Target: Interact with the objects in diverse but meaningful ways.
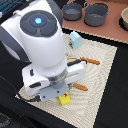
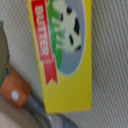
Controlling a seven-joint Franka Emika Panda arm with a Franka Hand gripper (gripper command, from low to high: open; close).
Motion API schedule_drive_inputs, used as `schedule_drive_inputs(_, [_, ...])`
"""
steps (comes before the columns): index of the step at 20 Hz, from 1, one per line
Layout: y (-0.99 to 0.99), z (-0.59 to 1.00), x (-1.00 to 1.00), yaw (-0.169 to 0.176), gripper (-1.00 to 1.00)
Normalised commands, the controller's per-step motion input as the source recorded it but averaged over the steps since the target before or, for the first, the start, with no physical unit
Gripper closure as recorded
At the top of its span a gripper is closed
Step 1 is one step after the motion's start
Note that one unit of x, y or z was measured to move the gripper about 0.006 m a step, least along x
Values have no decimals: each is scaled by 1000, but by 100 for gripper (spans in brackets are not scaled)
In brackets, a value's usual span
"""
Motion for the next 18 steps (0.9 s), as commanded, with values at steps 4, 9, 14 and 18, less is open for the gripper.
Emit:
schedule_drive_inputs(4, [-241,-243,301,-32,100])
schedule_drive_inputs(9, [-231,-198,294,-27,100])
schedule_drive_inputs(14, [-129,-66,90,-6,100])
schedule_drive_inputs(18, [164,339,-286,109,100])
